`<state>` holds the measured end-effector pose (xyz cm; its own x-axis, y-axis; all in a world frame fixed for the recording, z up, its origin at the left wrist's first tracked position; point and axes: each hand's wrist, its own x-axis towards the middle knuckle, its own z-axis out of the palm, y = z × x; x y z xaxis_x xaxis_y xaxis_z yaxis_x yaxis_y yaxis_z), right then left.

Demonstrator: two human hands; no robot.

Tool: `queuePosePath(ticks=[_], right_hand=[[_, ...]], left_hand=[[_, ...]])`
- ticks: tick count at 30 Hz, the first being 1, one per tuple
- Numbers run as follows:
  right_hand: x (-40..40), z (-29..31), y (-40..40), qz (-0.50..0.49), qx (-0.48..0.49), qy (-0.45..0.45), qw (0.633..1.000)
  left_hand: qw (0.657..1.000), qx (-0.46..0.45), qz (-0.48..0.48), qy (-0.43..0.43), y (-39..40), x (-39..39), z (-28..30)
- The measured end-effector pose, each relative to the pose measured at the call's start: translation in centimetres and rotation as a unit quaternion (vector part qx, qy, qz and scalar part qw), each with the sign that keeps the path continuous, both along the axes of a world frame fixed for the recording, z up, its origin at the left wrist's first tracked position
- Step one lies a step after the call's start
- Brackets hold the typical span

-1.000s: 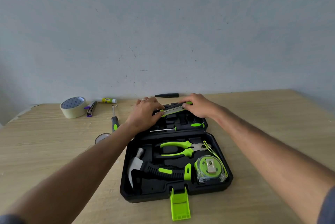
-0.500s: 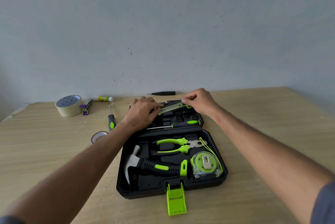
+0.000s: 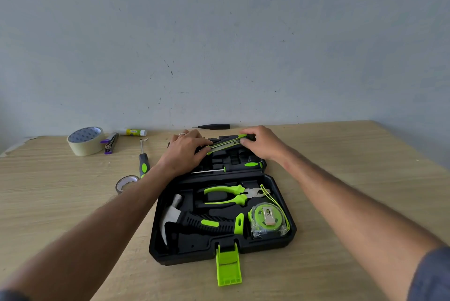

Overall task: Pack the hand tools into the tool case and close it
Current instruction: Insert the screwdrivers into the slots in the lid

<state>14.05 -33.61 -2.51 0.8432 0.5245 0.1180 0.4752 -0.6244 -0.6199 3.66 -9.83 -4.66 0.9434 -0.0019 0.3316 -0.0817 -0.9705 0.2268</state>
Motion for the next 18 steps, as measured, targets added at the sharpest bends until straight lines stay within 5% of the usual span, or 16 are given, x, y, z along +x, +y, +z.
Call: queuePosePath(ticks=[13, 18], right_hand=[[1.7, -0.6, 0.9, -0.1, 0.155, 0.067, 0.981], [1.5, -1.0, 0.1, -0.134, 0.122, 0.034, 0.983]], left_hand=[[1.0, -0.009, 0.003, -0.005, 0.1, -0.1, -0.1], [1.0, -0.01, 0.002, -0.013, 0.0, -0.1, -0.2]])
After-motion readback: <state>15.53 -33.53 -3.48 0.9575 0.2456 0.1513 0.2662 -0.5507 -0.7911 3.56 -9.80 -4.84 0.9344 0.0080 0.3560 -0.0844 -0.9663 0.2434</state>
